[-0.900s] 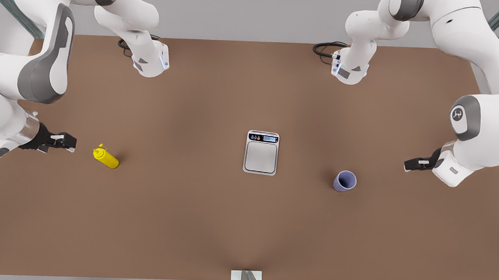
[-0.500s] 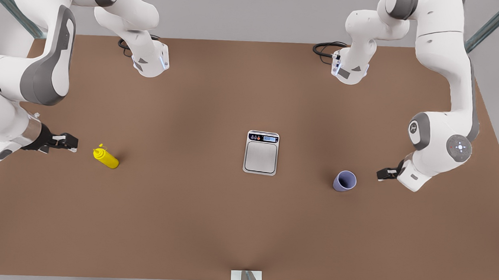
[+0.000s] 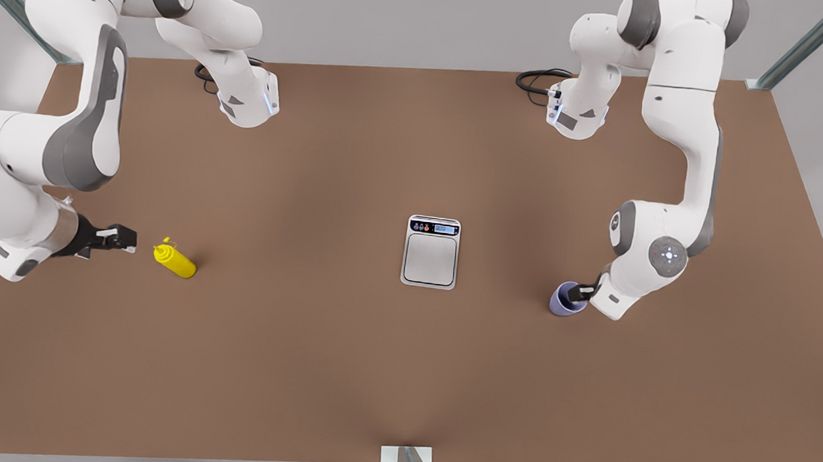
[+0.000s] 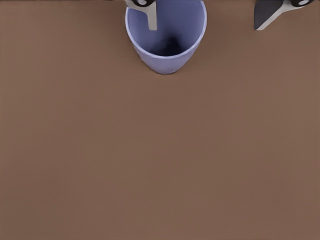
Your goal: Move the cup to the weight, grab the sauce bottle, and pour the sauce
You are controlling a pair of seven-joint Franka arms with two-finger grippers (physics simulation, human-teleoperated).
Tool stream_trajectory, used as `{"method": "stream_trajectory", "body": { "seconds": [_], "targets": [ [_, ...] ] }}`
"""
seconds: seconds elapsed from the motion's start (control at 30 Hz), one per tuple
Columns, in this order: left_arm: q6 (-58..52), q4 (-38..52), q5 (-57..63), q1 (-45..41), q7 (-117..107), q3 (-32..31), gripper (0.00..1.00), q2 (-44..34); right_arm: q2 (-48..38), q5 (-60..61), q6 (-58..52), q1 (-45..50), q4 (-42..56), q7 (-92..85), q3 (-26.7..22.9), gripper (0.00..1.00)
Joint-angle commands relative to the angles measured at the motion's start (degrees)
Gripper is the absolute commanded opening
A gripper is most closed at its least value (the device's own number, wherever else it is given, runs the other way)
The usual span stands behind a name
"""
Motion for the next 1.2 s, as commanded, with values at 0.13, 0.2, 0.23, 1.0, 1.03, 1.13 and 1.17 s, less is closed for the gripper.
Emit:
{"method": "stream_trajectory", "body": {
  "seconds": [0.13, 0.2, 0.23, 1.0, 1.03, 1.13, 1.17],
  "targets": [
    [3.29, -2.58, 0.03, 0.0, -0.09, 0.0, 0.73, 0.71, 0.27, 0.1, 0.15, -0.67, -0.13, -0.52, -0.01, 0.9],
    [4.96, -2.93, 0.03, 0.0, -0.01, -0.09, 0.67, 1.94, 0.18, 0.18, 0.07, -1.02, -0.65, -0.52, -0.01, 0.9],
    [5.75, -3.02, 0.03, 0.0, 0.0, -0.09, 0.66, 2.11, -0.09, 0.18, -0.2, -0.76, -0.74, 0.36, -0.01, 0.9],
    [7.25, -3.02, 0.12, -0.79, 0.96, -0.09, 0.25, 4.4, -0.88, 0.36, 0.15, -1.9, -1.62, 7.83, -0.01, 1.0],
    [7.33, -3.02, 0.03, -0.79, 0.96, -0.09, 0.25, 4.49, -0.88, 0.45, 0.15, -1.99, -1.62, 7.83, -0.01, 1.0],
    [7.69, -2.93, 0.03, -0.79, 0.61, -0.09, 0.23, 3.7, -0.96, 0.45, 0.15, -2.08, -1.62, 7.74, -0.01, 1.0],
    [7.77, -2.85, -0.15, -0.79, 0.26, -0.18, 0.23, 3.61, -0.96, 0.45, 0.06, -1.99, -1.62, 7.74, -0.01, 1.0]
  ]
}}
